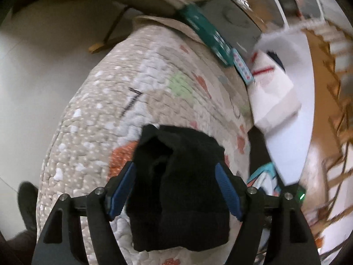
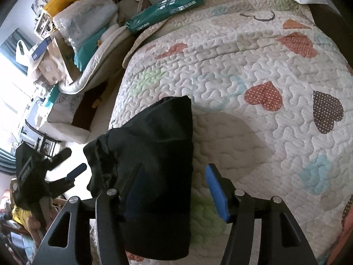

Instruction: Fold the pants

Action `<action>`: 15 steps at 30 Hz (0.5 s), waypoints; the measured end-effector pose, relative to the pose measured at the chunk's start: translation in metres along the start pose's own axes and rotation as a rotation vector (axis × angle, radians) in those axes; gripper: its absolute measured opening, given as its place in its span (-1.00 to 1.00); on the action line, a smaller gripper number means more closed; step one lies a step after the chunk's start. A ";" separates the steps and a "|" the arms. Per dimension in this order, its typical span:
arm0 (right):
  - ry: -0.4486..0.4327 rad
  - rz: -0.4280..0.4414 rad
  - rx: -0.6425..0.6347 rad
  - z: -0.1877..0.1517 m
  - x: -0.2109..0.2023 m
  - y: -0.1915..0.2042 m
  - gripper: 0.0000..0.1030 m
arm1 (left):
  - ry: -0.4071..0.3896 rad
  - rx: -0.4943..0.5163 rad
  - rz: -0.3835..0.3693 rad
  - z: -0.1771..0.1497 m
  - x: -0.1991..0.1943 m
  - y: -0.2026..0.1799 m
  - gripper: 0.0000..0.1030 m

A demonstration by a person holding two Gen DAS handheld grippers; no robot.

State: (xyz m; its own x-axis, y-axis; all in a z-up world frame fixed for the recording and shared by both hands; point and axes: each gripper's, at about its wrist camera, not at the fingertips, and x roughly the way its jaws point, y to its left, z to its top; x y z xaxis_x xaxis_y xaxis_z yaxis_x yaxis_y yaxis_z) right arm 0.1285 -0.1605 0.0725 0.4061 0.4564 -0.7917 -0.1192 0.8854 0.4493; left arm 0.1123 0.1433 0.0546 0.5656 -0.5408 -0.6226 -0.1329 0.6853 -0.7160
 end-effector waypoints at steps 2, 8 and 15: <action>-0.001 -0.008 -0.003 -0.002 0.000 -0.002 0.25 | -0.011 0.077 0.059 -0.006 0.000 -0.011 0.43; 0.001 -0.026 0.031 -0.004 0.003 -0.013 0.26 | -0.082 0.317 0.322 -0.026 -0.001 -0.044 0.43; 0.003 -0.047 0.012 -0.003 0.007 -0.008 0.26 | -0.094 0.416 0.417 -0.034 0.001 -0.053 0.43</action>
State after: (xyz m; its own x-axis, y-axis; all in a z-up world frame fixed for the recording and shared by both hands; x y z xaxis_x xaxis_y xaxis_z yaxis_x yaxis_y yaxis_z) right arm 0.1299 -0.1641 0.0617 0.4083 0.4146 -0.8133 -0.0893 0.9048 0.4163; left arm 0.0924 0.0900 0.0815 0.6060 -0.1529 -0.7806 -0.0400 0.9742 -0.2219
